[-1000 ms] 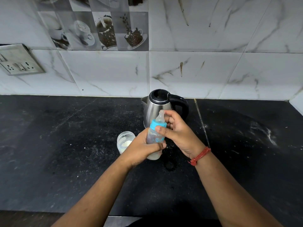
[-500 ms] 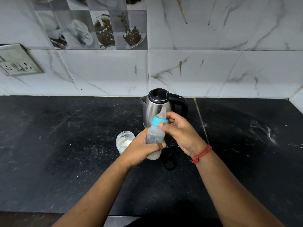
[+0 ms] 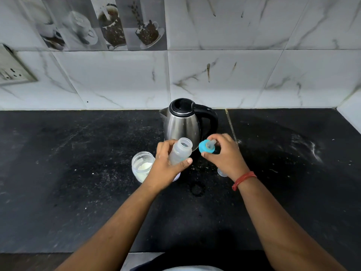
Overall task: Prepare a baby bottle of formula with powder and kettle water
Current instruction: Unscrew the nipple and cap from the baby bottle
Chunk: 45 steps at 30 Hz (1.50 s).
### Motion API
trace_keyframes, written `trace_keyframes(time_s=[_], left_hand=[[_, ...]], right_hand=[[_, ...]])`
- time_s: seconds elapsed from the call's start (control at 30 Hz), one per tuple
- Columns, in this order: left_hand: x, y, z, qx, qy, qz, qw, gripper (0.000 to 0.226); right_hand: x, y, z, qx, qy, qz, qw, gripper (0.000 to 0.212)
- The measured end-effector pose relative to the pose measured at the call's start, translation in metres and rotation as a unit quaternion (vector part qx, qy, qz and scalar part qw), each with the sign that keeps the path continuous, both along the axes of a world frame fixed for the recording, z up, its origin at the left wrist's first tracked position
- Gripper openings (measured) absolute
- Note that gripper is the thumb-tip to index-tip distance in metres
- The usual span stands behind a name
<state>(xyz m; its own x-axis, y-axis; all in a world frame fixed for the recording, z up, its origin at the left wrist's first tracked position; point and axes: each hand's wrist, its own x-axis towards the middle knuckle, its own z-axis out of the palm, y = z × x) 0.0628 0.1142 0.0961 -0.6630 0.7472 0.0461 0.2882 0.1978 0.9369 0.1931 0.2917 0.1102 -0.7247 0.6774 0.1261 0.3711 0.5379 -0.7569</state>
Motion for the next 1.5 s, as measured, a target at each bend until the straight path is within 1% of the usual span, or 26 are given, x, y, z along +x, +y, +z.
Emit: trace_keyframes(time_s=[0.07,0.13,0.2,0.3,0.43,0.5,0.57,0.77,0.83,0.9,1.0,1.07,1.13,1.17,1.23,1.3,1.37,1.43,1.5], left_hand=[[0.001,0.008,-0.007,-0.012,0.013,0.012,1.000,0.055],[0.003,0.018,-0.013,-0.026,0.021,0.024,0.999,0.056],[0.006,0.025,-0.017,-0.044,0.027,0.032,0.998,0.053],[0.010,0.035,-0.024,-0.077,0.036,0.024,0.996,0.045],[0.014,0.049,-0.031,-0.139,0.058,0.004,0.989,0.036],[0.016,0.053,-0.034,-0.173,0.079,0.009,0.982,0.032],[0.017,0.057,-0.037,-0.188,0.087,0.010,0.978,0.031],[0.015,0.062,-0.047,-0.195,0.066,-0.009,0.979,0.031],[0.014,0.061,-0.050,-0.196,0.057,-0.011,0.979,0.035],[0.014,0.059,-0.052,-0.189,0.048,-0.017,0.981,0.044],[0.012,0.053,-0.053,-0.164,0.042,-0.009,0.986,0.064],[0.012,0.046,-0.052,-0.143,0.055,-0.004,0.988,0.073],[0.013,0.034,-0.049,-0.115,0.063,0.007,0.991,0.083],[0.014,0.026,-0.047,-0.098,0.072,0.015,0.992,0.084],[0.012,0.011,-0.039,-0.064,0.094,0.034,0.993,0.079],[0.005,-0.007,-0.030,-0.027,0.113,0.056,0.992,0.073],[-0.004,-0.022,-0.021,-0.005,0.133,0.084,0.988,0.070],[-0.016,-0.036,-0.016,-0.001,0.160,0.111,0.981,0.070],[-0.028,-0.047,-0.014,-0.004,0.170,0.129,0.977,0.073]], right_hand=[[0.003,0.003,-0.017,0.062,-0.049,-0.002,0.997,0.045],[0.006,0.005,-0.034,0.099,-0.095,0.006,0.991,0.048],[0.008,0.007,-0.047,0.139,-0.140,0.020,0.980,0.047],[0.007,0.010,-0.062,0.192,-0.216,0.046,0.956,0.044],[0.002,0.015,-0.071,0.235,-0.300,0.084,0.921,0.043],[0.000,0.017,-0.073,0.245,-0.323,0.100,0.909,0.044],[-0.002,0.019,-0.074,0.248,-0.341,0.114,0.900,0.046],[-0.004,0.024,-0.078,0.249,-0.366,0.139,0.886,0.051],[-0.004,0.024,-0.081,0.246,-0.372,0.145,0.883,0.052],[-0.002,0.024,-0.082,0.242,-0.371,0.146,0.884,0.057],[0.000,0.027,-0.079,0.230,-0.351,0.137,0.897,0.061],[0.002,0.029,-0.070,0.224,-0.326,0.118,0.911,0.060],[0.004,0.030,-0.057,0.219,-0.278,0.090,0.931,0.059],[0.006,0.029,-0.050,0.215,-0.247,0.075,0.942,0.058],[0.006,0.025,-0.035,0.213,-0.183,0.059,0.958,0.054],[-0.001,0.017,-0.021,0.215,-0.134,0.059,0.966,0.051],[-0.014,0.005,-0.010,0.218,-0.106,0.073,0.967,0.049],[-0.030,-0.009,-0.003,0.225,-0.094,0.094,0.965,0.047],[-0.045,-0.023,0.000,0.225,-0.086,0.115,0.964,0.044]])
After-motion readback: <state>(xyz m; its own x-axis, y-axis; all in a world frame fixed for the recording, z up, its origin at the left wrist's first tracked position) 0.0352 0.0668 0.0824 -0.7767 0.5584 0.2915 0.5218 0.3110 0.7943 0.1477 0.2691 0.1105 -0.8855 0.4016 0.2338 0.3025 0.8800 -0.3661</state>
